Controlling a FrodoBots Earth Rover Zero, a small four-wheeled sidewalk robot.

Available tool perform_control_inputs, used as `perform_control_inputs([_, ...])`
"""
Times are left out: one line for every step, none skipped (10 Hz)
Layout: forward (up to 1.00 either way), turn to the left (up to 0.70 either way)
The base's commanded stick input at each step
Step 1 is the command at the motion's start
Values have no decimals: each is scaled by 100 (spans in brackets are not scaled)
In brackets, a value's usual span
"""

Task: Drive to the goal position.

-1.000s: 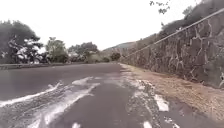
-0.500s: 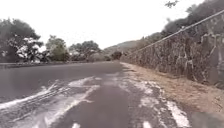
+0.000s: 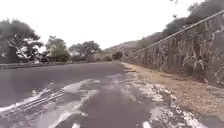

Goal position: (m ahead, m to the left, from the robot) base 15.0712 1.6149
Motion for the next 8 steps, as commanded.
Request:
perform_control_inputs([70,-20])
perform_control_inputs([70,-15])
perform_control_inputs([70,-6])
perform_control_inputs([70,-18])
perform_control_inputs([70,-14])
perform_control_inputs([70,-10])
perform_control_inputs([70,-5])
perform_control_inputs([70,-12])
